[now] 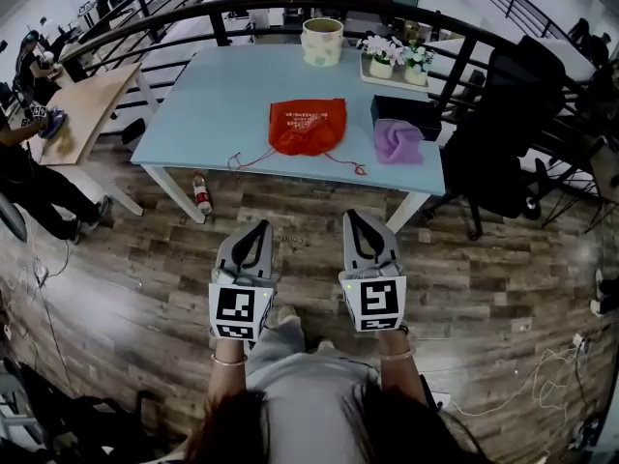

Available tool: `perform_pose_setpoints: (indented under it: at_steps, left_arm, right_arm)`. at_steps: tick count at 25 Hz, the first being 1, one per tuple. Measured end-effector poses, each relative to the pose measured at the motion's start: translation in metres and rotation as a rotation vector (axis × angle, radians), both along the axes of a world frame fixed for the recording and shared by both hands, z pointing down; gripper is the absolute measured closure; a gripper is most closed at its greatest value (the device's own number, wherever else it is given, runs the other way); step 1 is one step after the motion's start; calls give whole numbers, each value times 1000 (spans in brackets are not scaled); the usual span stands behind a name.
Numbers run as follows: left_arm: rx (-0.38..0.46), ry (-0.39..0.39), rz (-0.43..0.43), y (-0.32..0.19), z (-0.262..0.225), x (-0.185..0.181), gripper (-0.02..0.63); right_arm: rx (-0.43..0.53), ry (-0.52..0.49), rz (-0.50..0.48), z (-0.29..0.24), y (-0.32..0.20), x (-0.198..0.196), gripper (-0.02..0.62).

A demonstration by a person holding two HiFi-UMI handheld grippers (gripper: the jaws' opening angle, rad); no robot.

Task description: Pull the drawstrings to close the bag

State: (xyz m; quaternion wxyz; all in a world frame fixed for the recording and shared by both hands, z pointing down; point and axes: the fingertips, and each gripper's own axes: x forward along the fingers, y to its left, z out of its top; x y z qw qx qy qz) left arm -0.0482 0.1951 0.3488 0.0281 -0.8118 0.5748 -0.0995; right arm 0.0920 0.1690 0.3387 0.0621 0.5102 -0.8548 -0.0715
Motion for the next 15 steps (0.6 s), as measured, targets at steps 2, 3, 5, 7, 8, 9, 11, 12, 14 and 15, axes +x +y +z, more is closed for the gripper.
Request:
perform_pose_setpoints:
  at_steps: [2,3,5,7,8,9,11,12,14,15]
  left_arm:
    - [-2,4,-5,6,1,0,588]
    - [-5,4,-9,9,1,0,588]
    - [-1,8,-13,15,-1,2,588]
    - [3,14,-13,20,-3,5,588]
    - [3,15,-13,23,-3,7,588]
    - [2,16,-12,25,-3,9,588]
    - [-5,14,-10,30,0,11,588]
    - [-5,15,-10,32,0,12,588]
    - [-7,26,-11,36,0,14,588]
    - [-8,37,-8,37,-1,15,588]
  right_arm:
    - [1,1,1,-2,5,1,571]
    - [1,2,0,-3,8,1,571]
    - [1,8,-4,-3,13,2,571]
    - [1,15,-7,-2,20,4,571]
    - [-1,15,-8,-2,23,6,571]
    - [-3,14,-8,-1,26,7,571]
    - [-5,14,-6,1,31,9,571]
    - [-5,16,-3,2,34,11,571]
    - [-4,18,11,2,37,16,571]
    - [-4,15,19,2,39,20,571]
